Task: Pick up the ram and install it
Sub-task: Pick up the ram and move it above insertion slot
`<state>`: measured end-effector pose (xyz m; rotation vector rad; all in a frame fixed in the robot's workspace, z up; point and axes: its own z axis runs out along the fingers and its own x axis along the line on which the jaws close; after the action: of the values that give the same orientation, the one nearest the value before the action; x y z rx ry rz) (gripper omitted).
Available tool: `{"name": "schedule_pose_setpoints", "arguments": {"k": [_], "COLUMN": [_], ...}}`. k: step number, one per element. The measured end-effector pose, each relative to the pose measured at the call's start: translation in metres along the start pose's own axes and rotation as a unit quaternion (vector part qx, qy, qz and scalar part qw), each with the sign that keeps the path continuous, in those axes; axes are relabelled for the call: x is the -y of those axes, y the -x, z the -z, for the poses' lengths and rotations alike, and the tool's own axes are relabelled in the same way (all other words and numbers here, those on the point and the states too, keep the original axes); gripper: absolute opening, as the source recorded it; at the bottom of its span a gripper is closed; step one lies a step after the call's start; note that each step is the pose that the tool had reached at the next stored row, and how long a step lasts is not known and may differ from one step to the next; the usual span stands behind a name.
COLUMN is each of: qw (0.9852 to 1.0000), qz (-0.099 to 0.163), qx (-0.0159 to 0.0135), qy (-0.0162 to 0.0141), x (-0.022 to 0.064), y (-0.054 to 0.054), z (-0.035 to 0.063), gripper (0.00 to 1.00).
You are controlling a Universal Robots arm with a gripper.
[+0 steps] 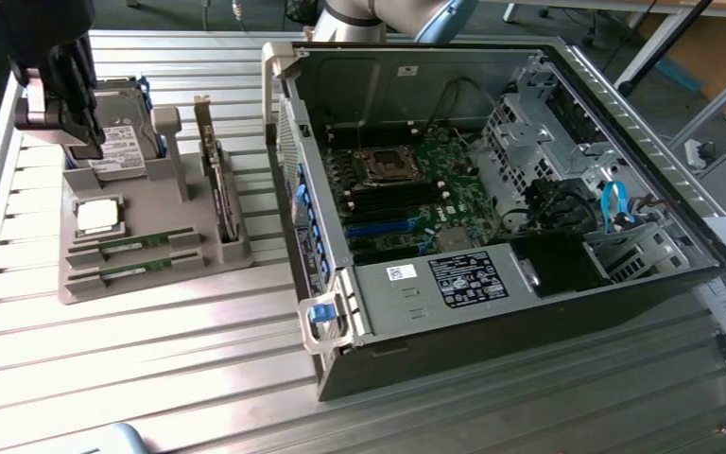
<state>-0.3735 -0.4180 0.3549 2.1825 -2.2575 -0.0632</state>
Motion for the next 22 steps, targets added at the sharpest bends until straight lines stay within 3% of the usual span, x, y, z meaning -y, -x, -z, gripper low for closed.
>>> {"name": "schedule_pose_setpoints", "arguments": {"k": [6,22], "qw": [1.0000,1.0000], "qz": [0.000,0.000], "qx": [0.0000,0.0000], "qy": [0.0000,0.0000], "x": [0.0001,0.0008], "y": [-0.001,-0.004], "z": [-0.0024,-0.0234], "gripper": [0.25,0.25]}}
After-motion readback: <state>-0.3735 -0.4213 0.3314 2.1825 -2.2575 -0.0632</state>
